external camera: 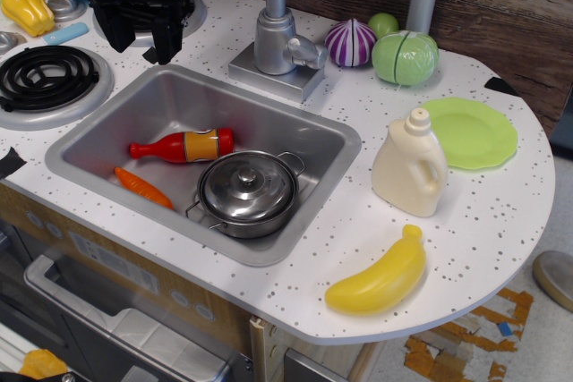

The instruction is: Put banana on plate

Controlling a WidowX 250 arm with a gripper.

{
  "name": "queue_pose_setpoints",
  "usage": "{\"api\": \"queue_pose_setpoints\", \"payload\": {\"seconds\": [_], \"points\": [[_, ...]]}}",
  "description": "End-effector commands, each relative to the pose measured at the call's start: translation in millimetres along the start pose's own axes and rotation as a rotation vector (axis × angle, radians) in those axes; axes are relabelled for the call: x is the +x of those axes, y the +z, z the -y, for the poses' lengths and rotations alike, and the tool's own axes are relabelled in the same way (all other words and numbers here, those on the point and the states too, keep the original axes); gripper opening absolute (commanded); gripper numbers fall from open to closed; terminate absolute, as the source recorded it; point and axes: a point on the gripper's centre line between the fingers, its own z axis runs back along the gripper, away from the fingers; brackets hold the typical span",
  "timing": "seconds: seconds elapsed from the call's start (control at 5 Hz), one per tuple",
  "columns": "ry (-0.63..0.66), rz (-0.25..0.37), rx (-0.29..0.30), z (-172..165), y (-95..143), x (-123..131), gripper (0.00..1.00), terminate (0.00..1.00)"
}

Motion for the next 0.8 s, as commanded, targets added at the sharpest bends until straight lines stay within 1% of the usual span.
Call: {"api": "queue_pose_setpoints", "payload": {"seconds": [0.0, 0.4, 0.6], "points": [[0.0, 0.0, 0.0, 0, 0, 0, 1.0, 0.0], [-0.05, 0.029, 0.048, 57, 50, -29, 1.0, 0.0], [-0.089, 0.078, 0.039, 97, 65, -57, 1.0, 0.0]]}}
